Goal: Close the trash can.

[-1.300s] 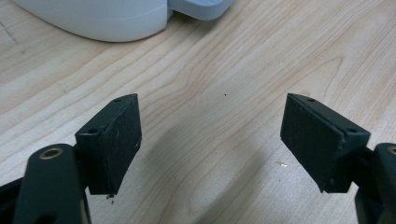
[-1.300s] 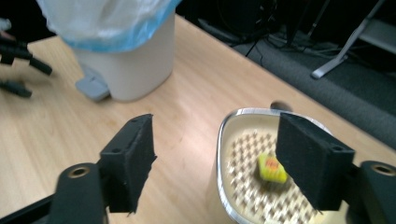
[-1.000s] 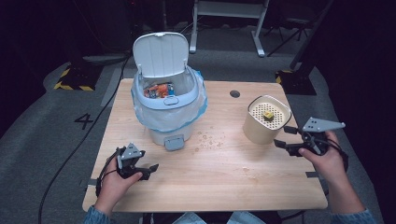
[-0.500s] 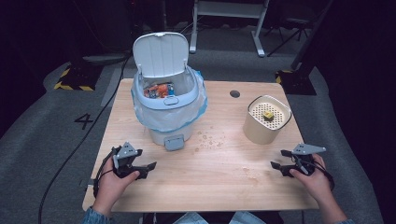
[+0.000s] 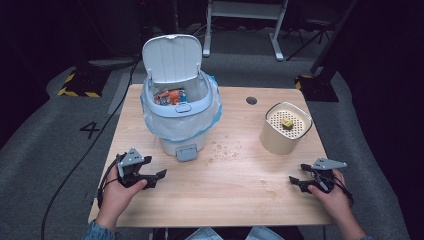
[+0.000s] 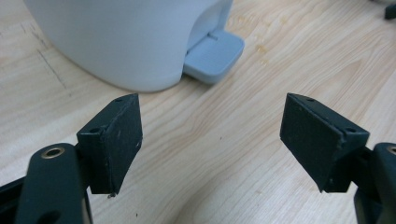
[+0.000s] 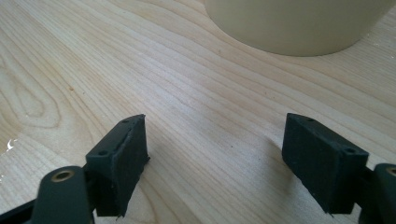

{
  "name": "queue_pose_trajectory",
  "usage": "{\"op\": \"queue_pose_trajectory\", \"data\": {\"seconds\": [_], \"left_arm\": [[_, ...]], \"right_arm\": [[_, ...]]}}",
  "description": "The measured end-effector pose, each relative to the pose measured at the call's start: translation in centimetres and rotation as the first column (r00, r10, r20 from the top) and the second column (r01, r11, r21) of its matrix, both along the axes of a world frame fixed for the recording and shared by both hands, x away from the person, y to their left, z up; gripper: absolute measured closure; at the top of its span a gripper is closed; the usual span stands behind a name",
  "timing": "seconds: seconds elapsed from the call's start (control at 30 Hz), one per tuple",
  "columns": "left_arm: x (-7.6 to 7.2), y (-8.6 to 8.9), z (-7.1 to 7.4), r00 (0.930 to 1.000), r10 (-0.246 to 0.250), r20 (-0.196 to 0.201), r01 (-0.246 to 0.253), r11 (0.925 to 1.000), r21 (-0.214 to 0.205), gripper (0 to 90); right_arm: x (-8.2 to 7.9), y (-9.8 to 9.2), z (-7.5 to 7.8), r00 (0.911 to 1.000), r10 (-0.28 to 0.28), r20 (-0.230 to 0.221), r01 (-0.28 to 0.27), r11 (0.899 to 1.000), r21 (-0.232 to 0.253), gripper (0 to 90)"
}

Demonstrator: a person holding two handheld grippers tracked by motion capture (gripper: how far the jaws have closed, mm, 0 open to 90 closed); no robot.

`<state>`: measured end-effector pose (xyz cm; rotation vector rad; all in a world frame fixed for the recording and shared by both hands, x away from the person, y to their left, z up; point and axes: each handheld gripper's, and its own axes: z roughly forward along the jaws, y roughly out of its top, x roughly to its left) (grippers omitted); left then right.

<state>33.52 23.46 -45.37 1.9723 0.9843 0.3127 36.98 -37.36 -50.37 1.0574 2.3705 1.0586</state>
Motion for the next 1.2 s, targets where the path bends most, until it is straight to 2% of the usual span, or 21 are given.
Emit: {"op": "queue_pose_trajectory", "data": {"seconds": [0.13,0.27,0.4,0.5,0.7,0.83,1.0,1.2], "left_arm": [[0.5,0.4,1.8,0.9996,-0.009,0.026,0.009,0.9999,0.012,21.8],[1.0,1.1,4.0,0.9987,-0.008,0.051,0.008,1.0,0.001,21.8],[1.5,2.0,6.5,0.9957,0.013,0.092,-0.009,0.9992,-0.04,21.4],[1.9,2.5,8.2,0.9913,0.042,0.125,-0.035,0.9977,-0.059,21.0],[2.8,3.5,11.3,0.982,0.068,0.176,-0.054,0.9952,-0.082,21.0],[3.4,3.9,13.1,0.9778,0.081,0.193,-0.059,0.9914,-0.117,22.5],[4.5,4.0,15.2,0.9705,0.094,0.222,-0.067,0.9902,-0.123,23.0],[6.1,4.2,17.6,0.9576,0.138,0.253,-0.1,0.9825,-0.157,23.5]], "right_arm": [[0.0,0.0,0.0,1.0,0.0,0.0,0.0,1.0,0.0,22.6],[0.0,0.1,0.0,1.0,-0.005,0.001,0.005,1.0,-0.002,22.3],[0.0,0.1,0.0,1.0,-0.006,0.0,0.006,1.0,-0.002,22.3],[0.0,0.1,0.0,1.0,-0.006,0.001,0.006,1.0,-0.002,22.3],[0.0,0.1,0.0,1.0,-0.006,0.001,0.006,1.0,-0.002,22.3],[0.0,0.1,0.0,1.0,-0.007,0.001,0.007,1.0,-0.001,22.3],[0.0,0.1,0.0,1.0,-0.007,0.001,0.007,1.0,-0.001,22.4],[0.0,0.1,0.0,1.0,-0.007,0.001,0.007,1.0,-0.001,22.3]]}}
